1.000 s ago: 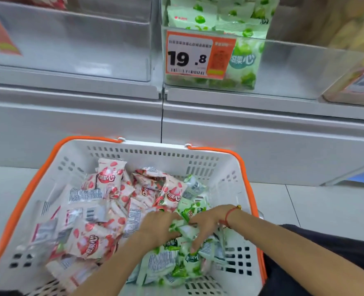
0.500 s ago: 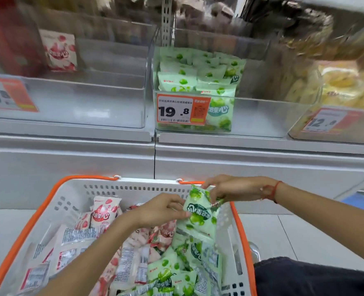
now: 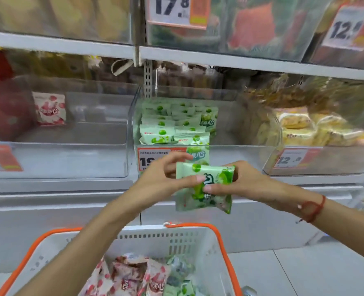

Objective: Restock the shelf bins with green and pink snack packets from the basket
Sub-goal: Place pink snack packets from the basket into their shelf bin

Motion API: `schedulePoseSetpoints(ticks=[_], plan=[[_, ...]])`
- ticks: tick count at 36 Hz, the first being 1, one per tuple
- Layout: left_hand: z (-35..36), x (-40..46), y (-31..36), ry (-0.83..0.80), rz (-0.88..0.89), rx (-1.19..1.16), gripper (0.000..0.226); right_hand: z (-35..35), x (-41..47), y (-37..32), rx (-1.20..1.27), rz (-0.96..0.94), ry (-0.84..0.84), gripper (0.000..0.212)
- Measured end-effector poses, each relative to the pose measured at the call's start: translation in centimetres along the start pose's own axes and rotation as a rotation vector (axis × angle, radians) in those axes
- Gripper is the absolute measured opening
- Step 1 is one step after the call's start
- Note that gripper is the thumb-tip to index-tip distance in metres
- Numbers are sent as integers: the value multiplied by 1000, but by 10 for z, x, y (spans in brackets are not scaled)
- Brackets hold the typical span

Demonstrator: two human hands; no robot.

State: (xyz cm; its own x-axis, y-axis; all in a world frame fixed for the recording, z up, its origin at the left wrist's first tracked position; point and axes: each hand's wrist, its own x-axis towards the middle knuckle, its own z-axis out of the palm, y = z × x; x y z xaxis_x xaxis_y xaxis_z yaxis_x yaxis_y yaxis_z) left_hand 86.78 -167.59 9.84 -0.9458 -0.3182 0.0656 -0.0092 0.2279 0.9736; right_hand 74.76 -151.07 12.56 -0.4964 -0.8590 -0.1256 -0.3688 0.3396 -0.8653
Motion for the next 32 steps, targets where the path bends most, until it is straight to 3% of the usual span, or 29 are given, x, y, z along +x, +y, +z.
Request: schedulePoseSetpoints(ticks=[3,6,8,12,15,19,22,24,27,29,32], plan=[[1,4,3,-2,-96,-110,61,-8,4,5,197,-16,176,42],[4,13,9,48,-4,-99,26,-15,6,3,229,-31,204,47],[4,24,13,95,127,-15,16,-23,6,-2,198,-73,206,48],[1,53,31,161,281,256,19,-44,14,-16,175,-137,242,43],[-3,77,45,243,386,448,25,-61,32,-22,213,-154,393,31],[-18,103,34,289,263,951,39,-90,74,-19,234,-74,650,26],[-22,111,20,222,142,1010,39,-107,118,-6,133,23,741,30],[-22,113,16,211,130,1010,37,-116,146,6,84,132,717,33],[-24,115,13,204,150,1013,35,-118,178,22,43,255,464,18],[-24,115,11,203,155,999,34,-115,200,33,96,278,450,22],[-23,115,11,203,150,982,34,-110,228,40,-56,318,489,38]])
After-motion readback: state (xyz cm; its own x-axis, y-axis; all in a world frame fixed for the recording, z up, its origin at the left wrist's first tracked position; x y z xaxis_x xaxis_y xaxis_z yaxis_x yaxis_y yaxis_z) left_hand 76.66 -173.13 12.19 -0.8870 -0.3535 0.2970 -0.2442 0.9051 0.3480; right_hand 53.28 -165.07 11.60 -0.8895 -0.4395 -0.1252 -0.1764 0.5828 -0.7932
